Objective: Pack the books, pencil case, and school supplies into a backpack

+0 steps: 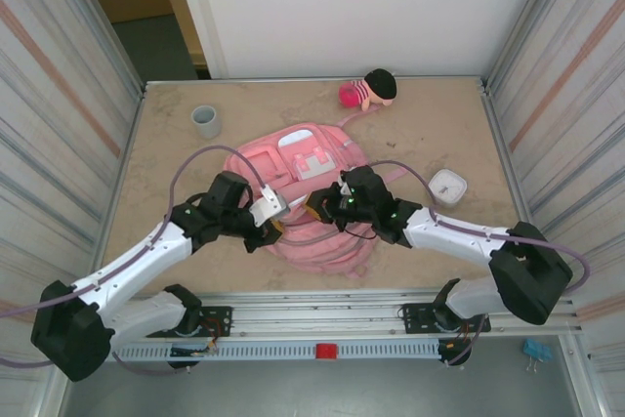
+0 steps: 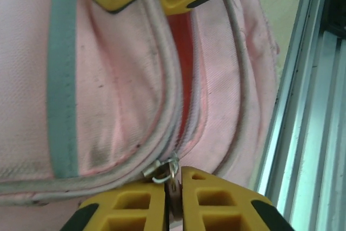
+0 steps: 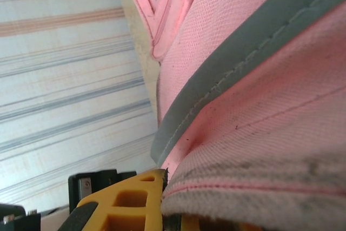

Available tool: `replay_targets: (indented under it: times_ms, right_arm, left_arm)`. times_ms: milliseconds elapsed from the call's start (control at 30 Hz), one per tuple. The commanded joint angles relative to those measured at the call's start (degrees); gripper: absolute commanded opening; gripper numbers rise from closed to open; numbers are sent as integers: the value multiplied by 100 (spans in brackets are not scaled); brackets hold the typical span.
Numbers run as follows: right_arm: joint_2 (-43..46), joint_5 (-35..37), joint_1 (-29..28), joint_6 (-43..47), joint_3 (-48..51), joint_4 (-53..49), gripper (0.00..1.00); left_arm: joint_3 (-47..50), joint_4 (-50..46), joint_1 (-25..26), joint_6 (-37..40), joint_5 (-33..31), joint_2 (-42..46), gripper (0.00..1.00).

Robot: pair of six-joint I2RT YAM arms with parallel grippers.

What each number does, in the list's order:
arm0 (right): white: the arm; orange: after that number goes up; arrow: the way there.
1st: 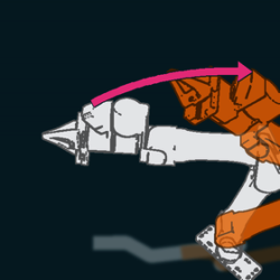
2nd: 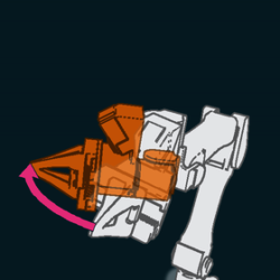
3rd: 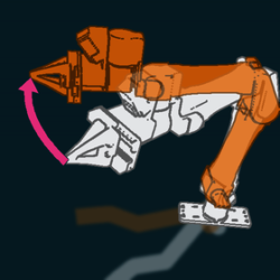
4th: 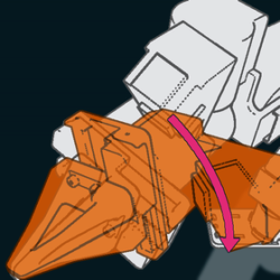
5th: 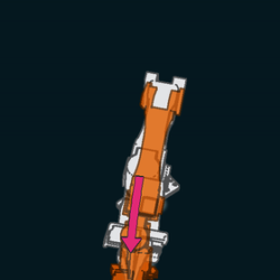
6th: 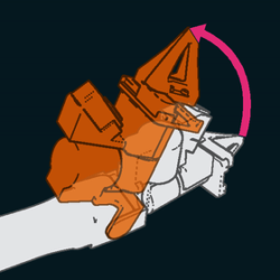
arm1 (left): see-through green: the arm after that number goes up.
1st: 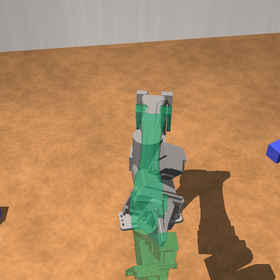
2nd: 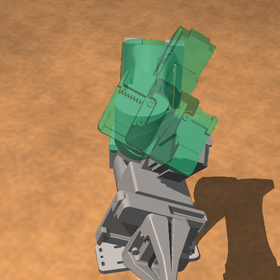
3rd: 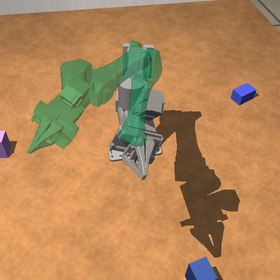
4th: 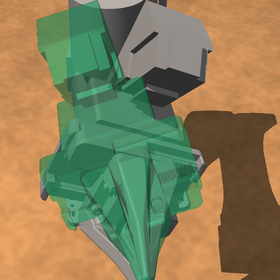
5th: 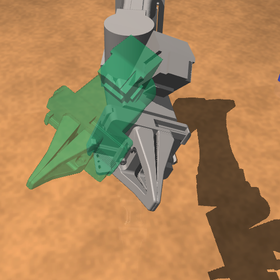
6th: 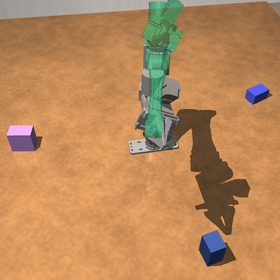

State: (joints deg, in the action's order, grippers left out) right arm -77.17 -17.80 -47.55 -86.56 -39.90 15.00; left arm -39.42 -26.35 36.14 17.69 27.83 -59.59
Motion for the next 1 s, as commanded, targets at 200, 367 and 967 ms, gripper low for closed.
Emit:
replay_targets:
  times_ms: [200,367,967]
  right_arm:
    - [14,-71,78,572,-291,-126,0]
    - [176,-949,380,2602,-761,-1405,1]
    - [-180,-2775,1368,4421,-1380,-2608,1]
  left_arm:
    - [-312,646,716,-282,-184,59,41]
    - [-429,-12,624,1314,-1107,462,73]
    - [-481,1030,142,3304,-517,-792,71]
